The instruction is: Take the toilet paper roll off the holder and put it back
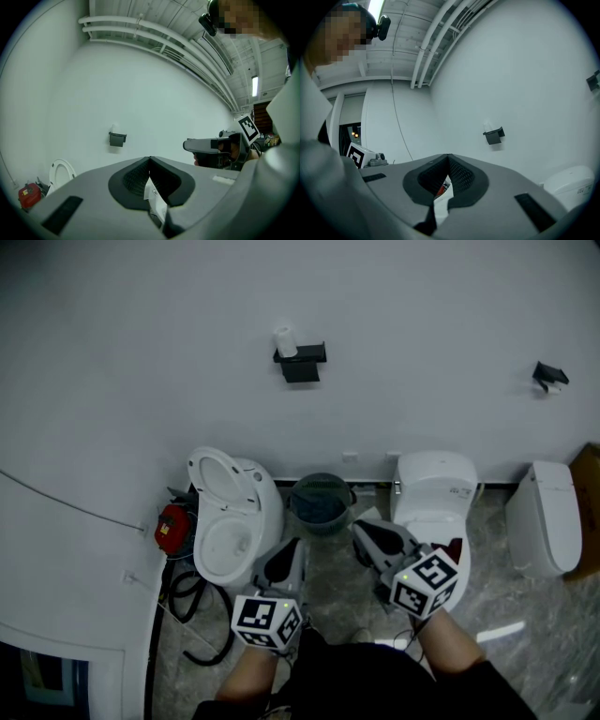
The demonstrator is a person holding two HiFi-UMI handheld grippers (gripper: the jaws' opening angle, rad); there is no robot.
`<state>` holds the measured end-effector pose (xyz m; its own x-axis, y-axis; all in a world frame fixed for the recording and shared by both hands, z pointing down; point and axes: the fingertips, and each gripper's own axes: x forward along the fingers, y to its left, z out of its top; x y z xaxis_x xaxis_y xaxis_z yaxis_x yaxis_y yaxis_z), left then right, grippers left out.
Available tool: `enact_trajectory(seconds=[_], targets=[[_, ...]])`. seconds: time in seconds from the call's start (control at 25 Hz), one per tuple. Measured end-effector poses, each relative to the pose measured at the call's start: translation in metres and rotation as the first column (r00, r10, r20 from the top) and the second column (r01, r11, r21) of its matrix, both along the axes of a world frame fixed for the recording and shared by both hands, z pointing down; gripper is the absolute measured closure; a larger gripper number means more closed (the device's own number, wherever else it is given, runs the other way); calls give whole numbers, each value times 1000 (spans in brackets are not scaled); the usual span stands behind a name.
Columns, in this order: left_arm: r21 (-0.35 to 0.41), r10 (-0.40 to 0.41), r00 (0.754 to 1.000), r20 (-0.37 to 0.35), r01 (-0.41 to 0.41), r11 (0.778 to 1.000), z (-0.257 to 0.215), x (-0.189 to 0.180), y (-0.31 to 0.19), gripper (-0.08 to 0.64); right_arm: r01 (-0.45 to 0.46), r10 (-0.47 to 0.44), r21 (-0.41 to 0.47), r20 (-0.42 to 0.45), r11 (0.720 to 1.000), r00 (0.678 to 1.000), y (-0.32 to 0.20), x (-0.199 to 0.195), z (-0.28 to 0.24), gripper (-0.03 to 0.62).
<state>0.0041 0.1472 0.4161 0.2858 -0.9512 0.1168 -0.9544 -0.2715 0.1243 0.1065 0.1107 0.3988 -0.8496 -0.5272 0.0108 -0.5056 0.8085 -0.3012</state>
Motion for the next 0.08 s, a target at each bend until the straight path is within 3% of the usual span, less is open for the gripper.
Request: enact_trajectory(seconds=[0.08], targets=[[-1,1,1000,-2,-1,1000,0,0,0,557,1,-1,0,0,1000,1000,0,-1,0,595]])
